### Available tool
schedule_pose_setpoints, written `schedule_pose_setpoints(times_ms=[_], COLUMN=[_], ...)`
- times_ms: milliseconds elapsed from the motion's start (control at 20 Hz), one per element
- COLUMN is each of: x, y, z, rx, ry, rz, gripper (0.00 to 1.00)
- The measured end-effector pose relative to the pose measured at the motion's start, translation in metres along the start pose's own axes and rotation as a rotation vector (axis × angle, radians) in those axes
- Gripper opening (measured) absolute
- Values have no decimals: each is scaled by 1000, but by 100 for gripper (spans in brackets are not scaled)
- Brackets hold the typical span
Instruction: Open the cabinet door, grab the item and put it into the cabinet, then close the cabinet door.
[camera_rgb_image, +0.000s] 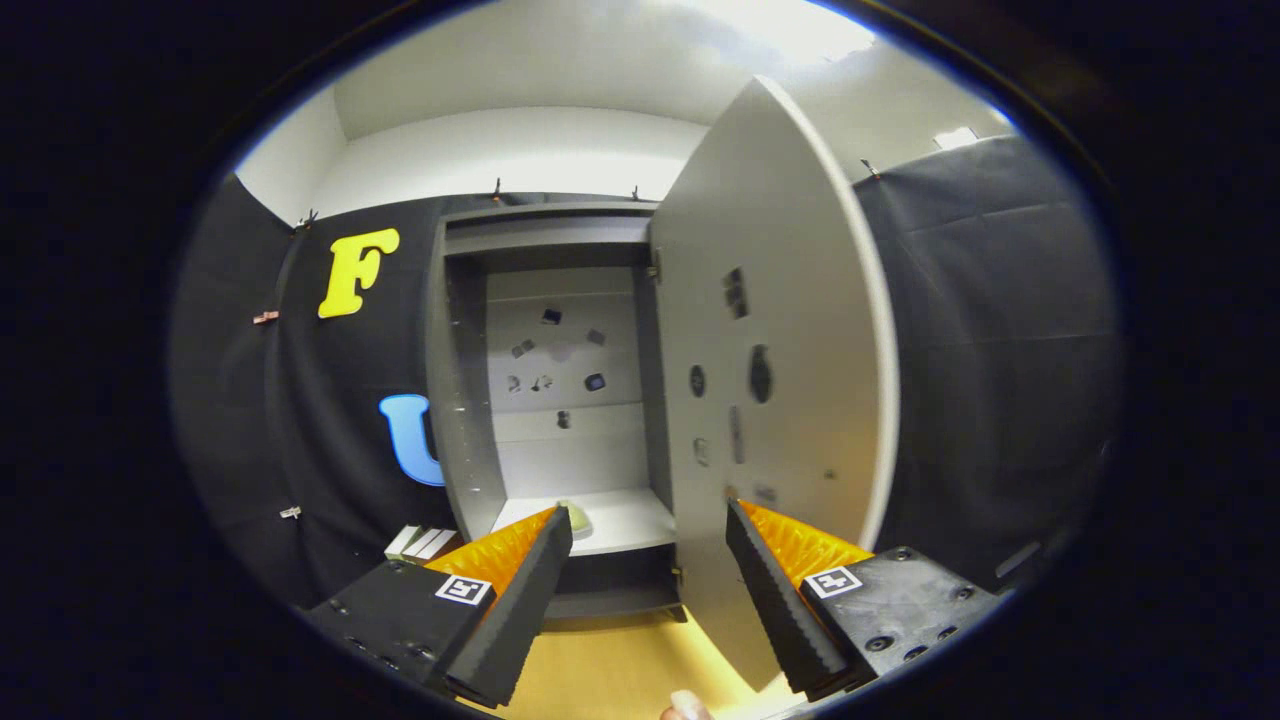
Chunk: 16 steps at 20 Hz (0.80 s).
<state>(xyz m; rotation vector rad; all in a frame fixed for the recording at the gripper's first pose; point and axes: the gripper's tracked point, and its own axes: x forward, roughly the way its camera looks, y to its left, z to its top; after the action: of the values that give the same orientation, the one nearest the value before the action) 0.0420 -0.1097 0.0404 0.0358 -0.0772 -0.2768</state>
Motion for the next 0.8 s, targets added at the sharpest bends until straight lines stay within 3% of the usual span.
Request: schedule_pose_setpoints(times_ms=[300,500,650,800], x=[-28,-18,0,13], y=[-101,-149,-170,-165], z=[31,22,12,-6], rx=[6,-11,22,21], ry=[-80,-56,-19,26], rz=[-42,-33,-4,89], gripper=[98,98,98,98])
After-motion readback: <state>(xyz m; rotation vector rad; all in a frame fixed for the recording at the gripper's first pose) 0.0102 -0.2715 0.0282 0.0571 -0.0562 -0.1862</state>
